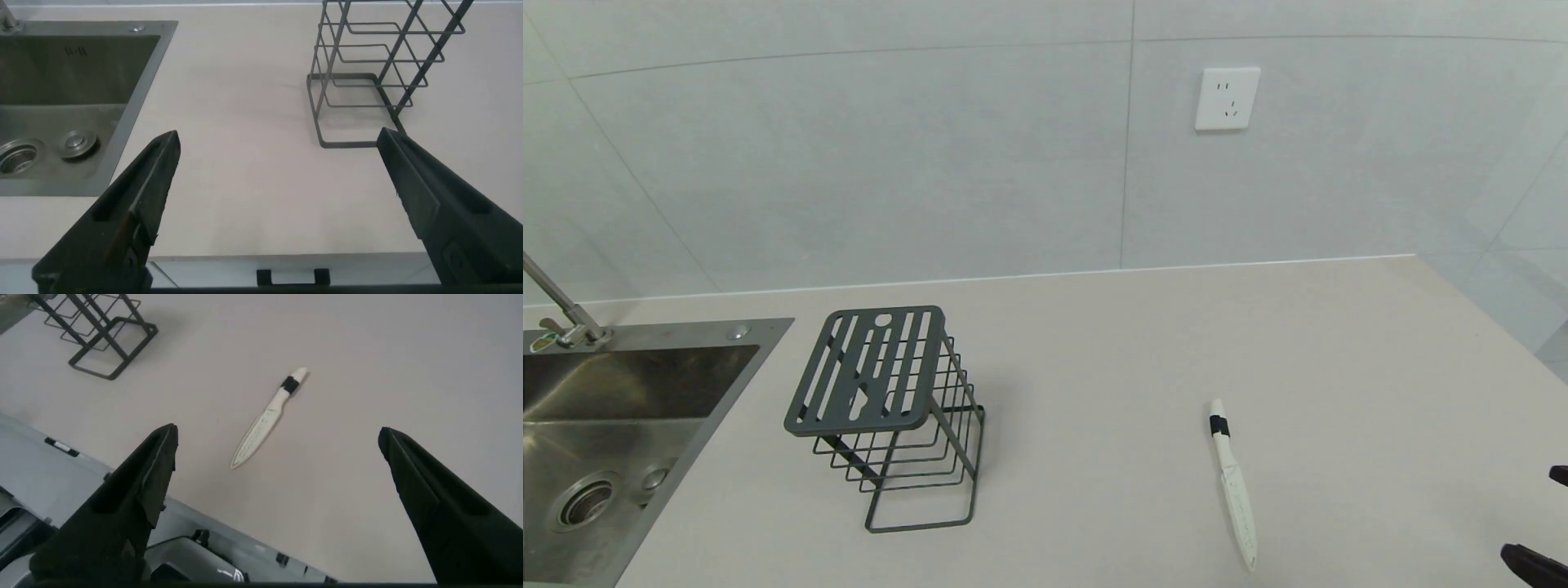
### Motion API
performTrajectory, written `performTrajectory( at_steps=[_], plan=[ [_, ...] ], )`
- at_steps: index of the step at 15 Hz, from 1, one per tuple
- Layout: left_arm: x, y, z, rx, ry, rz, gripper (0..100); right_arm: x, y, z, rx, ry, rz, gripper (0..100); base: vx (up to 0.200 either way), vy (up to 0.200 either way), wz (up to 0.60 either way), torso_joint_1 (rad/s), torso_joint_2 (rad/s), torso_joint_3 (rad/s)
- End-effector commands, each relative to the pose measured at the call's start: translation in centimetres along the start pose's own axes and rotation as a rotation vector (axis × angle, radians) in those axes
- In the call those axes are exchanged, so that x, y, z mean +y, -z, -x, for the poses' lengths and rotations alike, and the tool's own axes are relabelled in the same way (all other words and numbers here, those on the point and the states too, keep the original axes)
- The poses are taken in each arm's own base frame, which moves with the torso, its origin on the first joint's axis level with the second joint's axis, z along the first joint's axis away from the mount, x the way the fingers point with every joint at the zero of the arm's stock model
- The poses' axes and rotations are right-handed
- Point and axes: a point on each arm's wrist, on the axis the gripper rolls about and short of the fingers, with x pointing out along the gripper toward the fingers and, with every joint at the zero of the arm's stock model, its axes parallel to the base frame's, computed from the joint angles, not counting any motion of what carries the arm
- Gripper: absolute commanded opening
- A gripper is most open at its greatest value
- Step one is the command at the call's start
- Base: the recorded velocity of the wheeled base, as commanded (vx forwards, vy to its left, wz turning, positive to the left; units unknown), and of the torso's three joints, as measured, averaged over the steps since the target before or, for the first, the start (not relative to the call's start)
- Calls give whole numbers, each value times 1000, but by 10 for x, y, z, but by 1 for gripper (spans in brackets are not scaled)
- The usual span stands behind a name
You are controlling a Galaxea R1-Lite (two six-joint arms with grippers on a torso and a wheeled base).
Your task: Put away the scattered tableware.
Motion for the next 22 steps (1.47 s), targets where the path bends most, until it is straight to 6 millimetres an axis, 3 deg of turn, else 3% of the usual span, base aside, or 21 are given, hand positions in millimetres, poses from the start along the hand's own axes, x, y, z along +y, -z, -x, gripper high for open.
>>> performTrajectory(
  at_steps=[1,3,9,14,18,22],
  plan=[
    [0,0,0,1,-1,1,100,-8,-6,-19,75,-17,-26,100,0,0,0,0,0,0],
    [0,0,0,1,-1,1,100,-11,-10,-30,110,-38,-25,100,0,0,0,0,0,0],
    [0,0,0,1,-1,2,100,-23,-11,-89,186,-125,-4,100,0,0,0,0,0,0],
    [0,0,0,1,0,4,100,-25,-12,-117,251,-138,8,100,0,0,0,0,0,0],
    [0,0,0,1,0,4,100,-8,0,-142,348,-215,29,100,0,0,0,0,0,0],
    [0,0,0,1,0,4,100,6,10,-152,417,-218,62,100,0,0,0,0,0,0]
  ],
)
